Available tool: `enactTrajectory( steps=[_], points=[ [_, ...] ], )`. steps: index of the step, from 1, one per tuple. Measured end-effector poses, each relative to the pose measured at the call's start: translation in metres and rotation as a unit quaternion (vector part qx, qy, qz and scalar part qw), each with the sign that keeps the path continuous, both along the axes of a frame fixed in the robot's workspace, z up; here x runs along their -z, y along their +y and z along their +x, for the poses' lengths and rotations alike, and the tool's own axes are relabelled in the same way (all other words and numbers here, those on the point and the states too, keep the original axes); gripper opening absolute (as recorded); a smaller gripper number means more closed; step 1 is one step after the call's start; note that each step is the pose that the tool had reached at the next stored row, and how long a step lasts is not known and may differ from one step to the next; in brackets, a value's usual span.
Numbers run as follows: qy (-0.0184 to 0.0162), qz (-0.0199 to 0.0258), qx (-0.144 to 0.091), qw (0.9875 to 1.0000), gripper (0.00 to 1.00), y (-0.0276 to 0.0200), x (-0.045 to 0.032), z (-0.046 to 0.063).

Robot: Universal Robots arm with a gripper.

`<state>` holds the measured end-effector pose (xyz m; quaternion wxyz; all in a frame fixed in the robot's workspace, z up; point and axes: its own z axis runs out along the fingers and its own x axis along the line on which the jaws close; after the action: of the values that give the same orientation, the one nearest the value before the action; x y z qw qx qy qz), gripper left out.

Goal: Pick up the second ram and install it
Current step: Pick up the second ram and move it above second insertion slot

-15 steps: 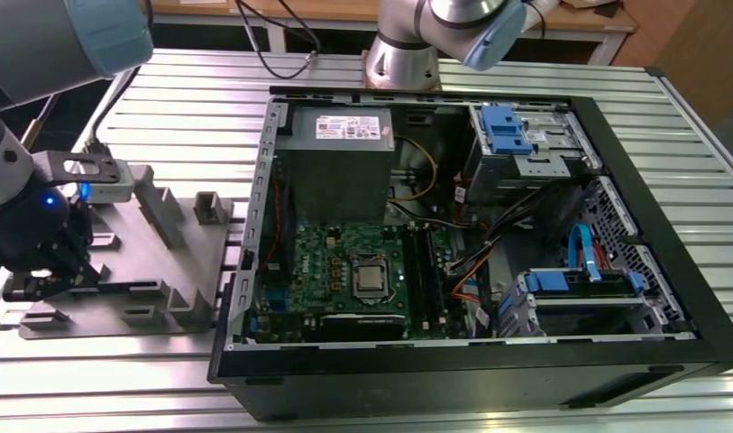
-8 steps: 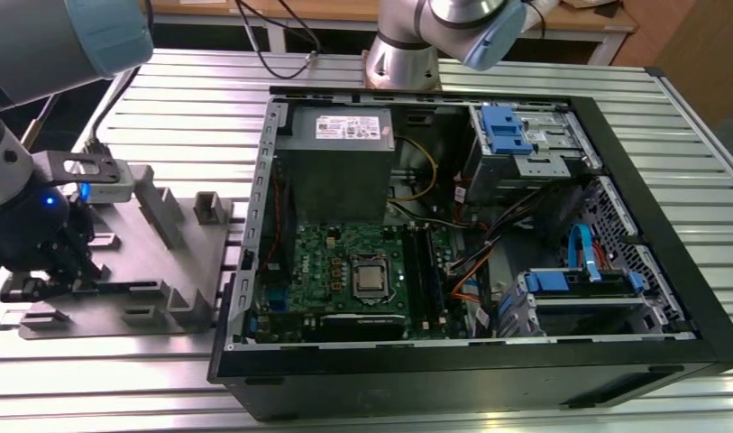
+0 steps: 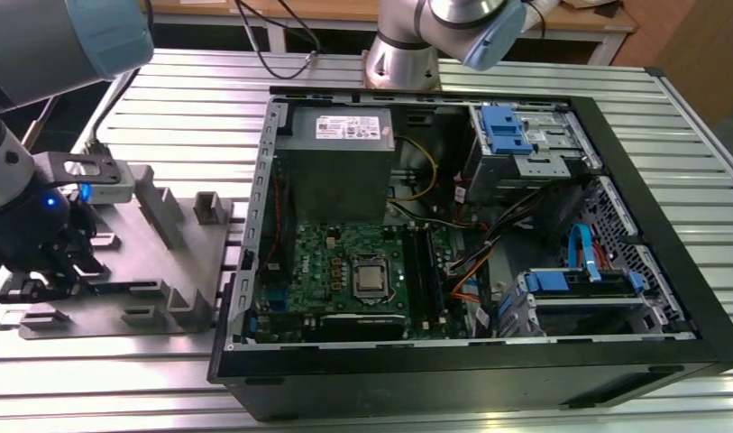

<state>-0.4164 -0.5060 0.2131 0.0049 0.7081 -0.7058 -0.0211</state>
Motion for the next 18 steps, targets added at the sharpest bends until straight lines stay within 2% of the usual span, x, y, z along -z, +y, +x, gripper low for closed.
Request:
enactTrajectory(
  steps=[14,18],
  points=[
    [0.0001,-0.0002,-0.022,0.9997,0.33,0.0032,0.0158,-0.003],
    [0.0002,-0.0002,-0.023,0.9997,0.33,0.0032,0.0158,-0.003]
  ],
)
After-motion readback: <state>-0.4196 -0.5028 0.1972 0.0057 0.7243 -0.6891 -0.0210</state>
